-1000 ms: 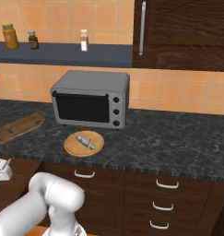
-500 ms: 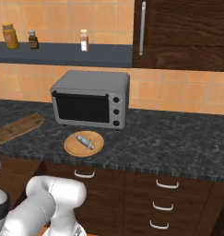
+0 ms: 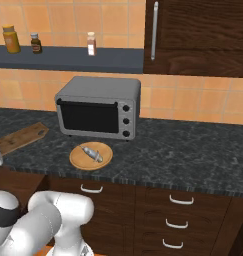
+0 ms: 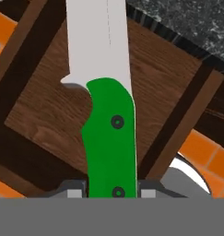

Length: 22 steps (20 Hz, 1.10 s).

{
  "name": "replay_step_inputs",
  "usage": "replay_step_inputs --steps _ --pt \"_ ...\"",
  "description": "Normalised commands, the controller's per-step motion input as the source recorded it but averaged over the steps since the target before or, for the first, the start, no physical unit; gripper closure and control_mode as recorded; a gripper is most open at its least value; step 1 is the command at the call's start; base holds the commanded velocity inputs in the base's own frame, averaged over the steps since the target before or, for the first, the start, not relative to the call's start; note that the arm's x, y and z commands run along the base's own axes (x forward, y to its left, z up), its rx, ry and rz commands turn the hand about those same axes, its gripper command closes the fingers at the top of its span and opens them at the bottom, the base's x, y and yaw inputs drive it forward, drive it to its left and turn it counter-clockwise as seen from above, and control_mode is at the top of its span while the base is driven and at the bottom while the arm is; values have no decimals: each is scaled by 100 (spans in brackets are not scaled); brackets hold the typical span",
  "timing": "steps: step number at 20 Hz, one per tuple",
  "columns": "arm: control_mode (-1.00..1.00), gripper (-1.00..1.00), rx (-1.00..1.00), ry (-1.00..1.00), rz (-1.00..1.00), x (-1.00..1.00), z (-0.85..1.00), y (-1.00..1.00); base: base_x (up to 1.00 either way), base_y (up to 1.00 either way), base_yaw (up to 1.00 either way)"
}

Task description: Pick up the knife from the drawer and place it on the cutting board. Then place the meat from the plate to the cutting board.

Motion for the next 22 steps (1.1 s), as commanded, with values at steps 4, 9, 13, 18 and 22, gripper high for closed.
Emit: replay_step_inputs --steps 4,9,13,18,22 --pt "-100 100 -2 0 8 100 14 0 0 0 0" --pt "-100 100 0 0 7 83 6 0 0 0 0" --pt "-100 100 0 0 4 77 7 0 0 0 0" --pt "-100 100 0 0 3 64 0 0 0 0 0" --pt "-100 100 0 0 7 71 0 6 0 0 0"
